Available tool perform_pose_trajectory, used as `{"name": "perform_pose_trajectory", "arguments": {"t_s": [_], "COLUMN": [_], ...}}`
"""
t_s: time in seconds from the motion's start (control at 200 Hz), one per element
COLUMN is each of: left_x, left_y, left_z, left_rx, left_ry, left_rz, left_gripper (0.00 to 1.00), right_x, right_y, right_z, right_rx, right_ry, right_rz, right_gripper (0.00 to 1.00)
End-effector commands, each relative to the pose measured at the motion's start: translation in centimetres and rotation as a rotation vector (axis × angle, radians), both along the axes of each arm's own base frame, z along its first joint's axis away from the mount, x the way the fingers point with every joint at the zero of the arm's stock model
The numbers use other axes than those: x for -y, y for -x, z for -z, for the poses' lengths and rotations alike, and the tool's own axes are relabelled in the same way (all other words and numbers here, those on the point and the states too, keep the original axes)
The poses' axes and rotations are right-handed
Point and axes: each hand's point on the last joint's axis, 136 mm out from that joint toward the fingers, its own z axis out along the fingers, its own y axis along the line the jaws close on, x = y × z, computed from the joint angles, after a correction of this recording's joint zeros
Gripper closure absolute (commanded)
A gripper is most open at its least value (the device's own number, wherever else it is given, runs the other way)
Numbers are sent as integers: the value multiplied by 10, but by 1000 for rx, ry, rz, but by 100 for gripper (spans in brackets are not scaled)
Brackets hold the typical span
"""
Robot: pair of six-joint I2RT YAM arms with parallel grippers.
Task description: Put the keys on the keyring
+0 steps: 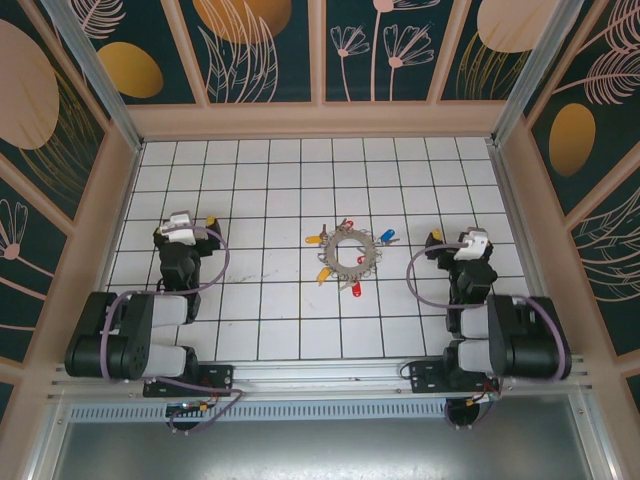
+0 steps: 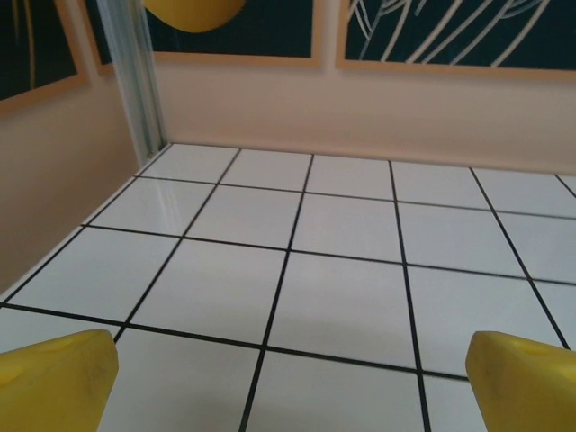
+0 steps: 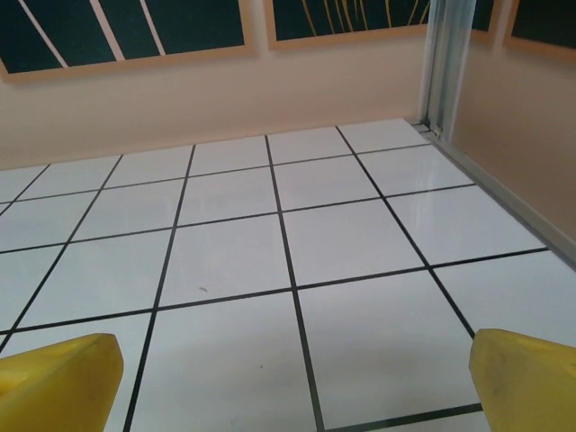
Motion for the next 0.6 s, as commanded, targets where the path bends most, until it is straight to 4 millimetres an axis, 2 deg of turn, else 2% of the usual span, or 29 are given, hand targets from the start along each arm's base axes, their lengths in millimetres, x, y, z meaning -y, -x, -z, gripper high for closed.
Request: {"name": "perform_pose_trajectory", "arguments": {"t_s": [0.0,0.04,0.07,0.145,0.35,0.596], "left_x": [-8,-5,-2,-5,-8,-9], "left_y": [-3,-5,-8,-14,-16,-14], "left_z": [-10,-12,-9,-5,-4,-4], "left_rx": [86,87,65,40,34,39], "left_ry": [5,-3,-6,2,18,17], "left_rz": [-26,-6,9,-8,-8,-9], "left_gripper": [1,1,1,1,1,1], "right_x": [-7,-7,-7,-17,-7,-8], "right_y": [-13,-19,-28,-47,-51,-50], "right_z": [-33,-29,-18,-12,-9,-9], "right_rx": [173,131,61,4,-13,-13], "right_ry": [-43,-43,-43,-7,-30,-28], "right_rz": [-54,-54,-50,-75,-22,-23], "right_gripper": [1,1,1,1,1,1]}}
